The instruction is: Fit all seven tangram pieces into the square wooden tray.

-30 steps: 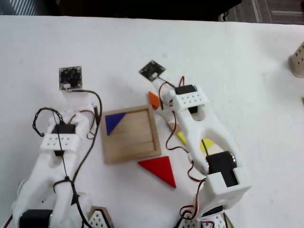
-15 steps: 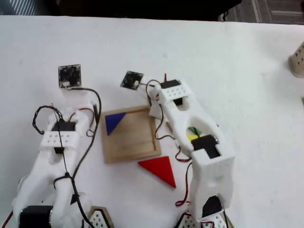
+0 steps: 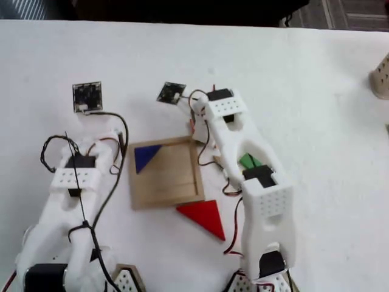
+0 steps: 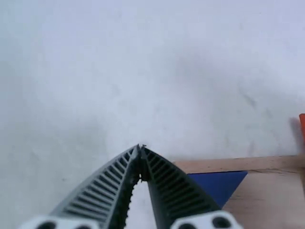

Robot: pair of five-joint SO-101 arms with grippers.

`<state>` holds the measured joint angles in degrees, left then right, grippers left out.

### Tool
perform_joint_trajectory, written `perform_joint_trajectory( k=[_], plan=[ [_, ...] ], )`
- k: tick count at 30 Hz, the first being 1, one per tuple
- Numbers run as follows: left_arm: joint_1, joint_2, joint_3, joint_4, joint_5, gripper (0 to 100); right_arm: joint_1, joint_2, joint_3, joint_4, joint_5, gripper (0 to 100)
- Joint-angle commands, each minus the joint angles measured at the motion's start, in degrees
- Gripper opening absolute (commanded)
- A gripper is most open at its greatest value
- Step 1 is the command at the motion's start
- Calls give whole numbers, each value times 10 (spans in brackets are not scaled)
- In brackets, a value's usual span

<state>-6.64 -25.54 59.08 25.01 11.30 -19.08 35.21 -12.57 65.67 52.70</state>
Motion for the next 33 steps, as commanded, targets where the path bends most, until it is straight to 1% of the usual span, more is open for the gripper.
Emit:
perform_joint_trajectory(
  k=[1, 5, 10, 15, 17, 20, 24, 27, 30, 33],
  plan=[
    [-8, 0, -25, -16, -4, 27, 17, -12, -38, 53, -61, 17],
    [-8, 0, -27, -16, -4, 27, 13, -62, -45, 107, -140, 17],
    [-8, 0, -28, -16, -4, 27, -10, -151, 33, 109, -189, 18],
    [-8, 0, -28, -17, -5, 27, -46, -262, 162, 70, -253, 18],
    [-8, 0, -24, -32, -5, 27, -69, -304, 224, 33, -267, 18],
    [-8, 10, -24, -40, -5, 27, -81, -364, 299, -26, -287, 17],
    [-10, 51, -51, -39, -5, 27, -124, -403, 377, -83, -275, 17],
    [-24, 75, -71, -37, -4, 27, -160, -404, 422, -132, -215, 18],
    [-29, 84, -77, -36, -4, 27, -176, -404, 454, -168, -170, 24],
    [-29, 84, -77, -36, -4, 27, -187, -404, 460, -175, -154, 102]
  ],
)
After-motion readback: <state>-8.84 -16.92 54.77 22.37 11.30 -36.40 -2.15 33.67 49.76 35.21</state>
